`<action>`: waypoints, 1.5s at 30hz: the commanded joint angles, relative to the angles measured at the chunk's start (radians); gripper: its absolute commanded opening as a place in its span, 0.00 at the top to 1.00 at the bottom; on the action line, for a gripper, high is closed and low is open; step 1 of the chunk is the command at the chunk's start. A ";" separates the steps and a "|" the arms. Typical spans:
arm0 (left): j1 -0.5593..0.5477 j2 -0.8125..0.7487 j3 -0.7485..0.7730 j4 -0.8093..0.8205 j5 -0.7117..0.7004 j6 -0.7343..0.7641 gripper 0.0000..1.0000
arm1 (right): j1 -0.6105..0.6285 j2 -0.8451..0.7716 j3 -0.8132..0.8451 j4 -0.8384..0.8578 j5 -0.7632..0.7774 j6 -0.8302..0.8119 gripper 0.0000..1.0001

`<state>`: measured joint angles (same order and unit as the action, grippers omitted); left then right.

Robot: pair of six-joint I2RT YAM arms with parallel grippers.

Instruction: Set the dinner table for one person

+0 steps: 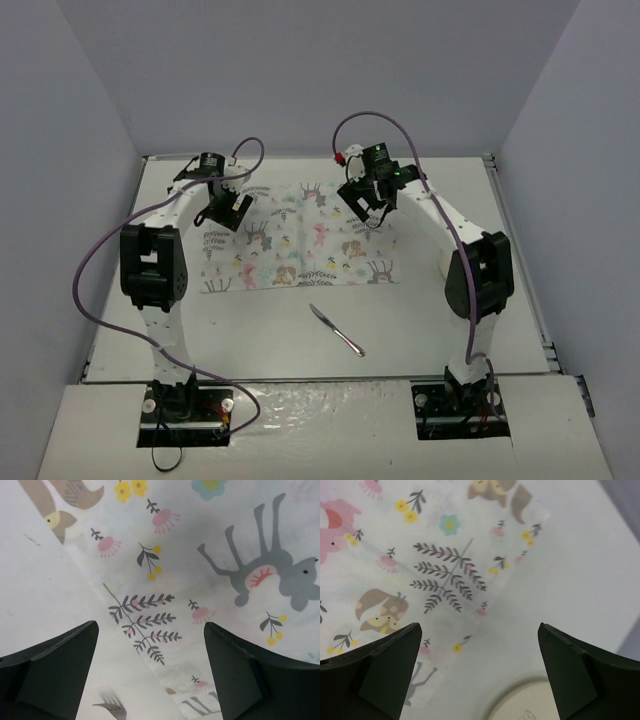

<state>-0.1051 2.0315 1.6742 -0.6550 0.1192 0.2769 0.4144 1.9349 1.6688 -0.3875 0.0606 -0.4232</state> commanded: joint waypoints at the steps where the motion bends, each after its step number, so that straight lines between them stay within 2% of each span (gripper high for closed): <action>1: 0.005 -0.161 -0.027 0.057 -0.017 -0.003 0.15 | -0.073 -0.169 -0.087 -0.001 0.171 0.049 0.00; 4: 0.010 -0.198 -0.087 0.051 0.000 0.011 0.15 | -0.227 -0.206 -0.191 -0.026 0.149 0.062 0.00; 7: 0.008 -0.199 -0.104 0.032 0.017 0.023 0.16 | -0.374 -0.226 -0.270 -0.039 0.064 0.072 0.02; 13: 0.007 -0.143 -0.081 -0.009 0.016 0.035 0.23 | -0.498 -0.296 -0.373 -0.042 0.024 0.056 0.11; 23: 0.000 0.042 0.016 -0.104 0.009 0.069 0.40 | -0.644 -0.345 -0.454 -0.042 0.056 0.014 0.10; 28: 0.005 0.142 0.088 -0.189 -0.036 0.099 0.53 | -0.732 -0.356 -0.483 -0.038 0.007 -0.023 0.12; 41: 0.021 0.151 0.091 -0.166 -0.095 0.127 0.58 | -0.815 -0.324 -0.527 -0.034 -0.008 -0.074 0.13; 42: 0.023 0.139 0.083 -0.160 -0.104 0.129 0.58 | -0.820 -0.308 -0.530 -0.034 -0.019 -0.075 0.16; 45: 0.026 0.128 0.083 -0.154 -0.109 0.129 0.45 | -0.832 -0.286 -0.534 -0.034 -0.045 -0.077 0.18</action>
<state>-0.1006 2.1916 1.7601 -0.7992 0.0541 0.3839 -0.4010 1.6317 1.1369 -0.4269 0.0538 -0.4823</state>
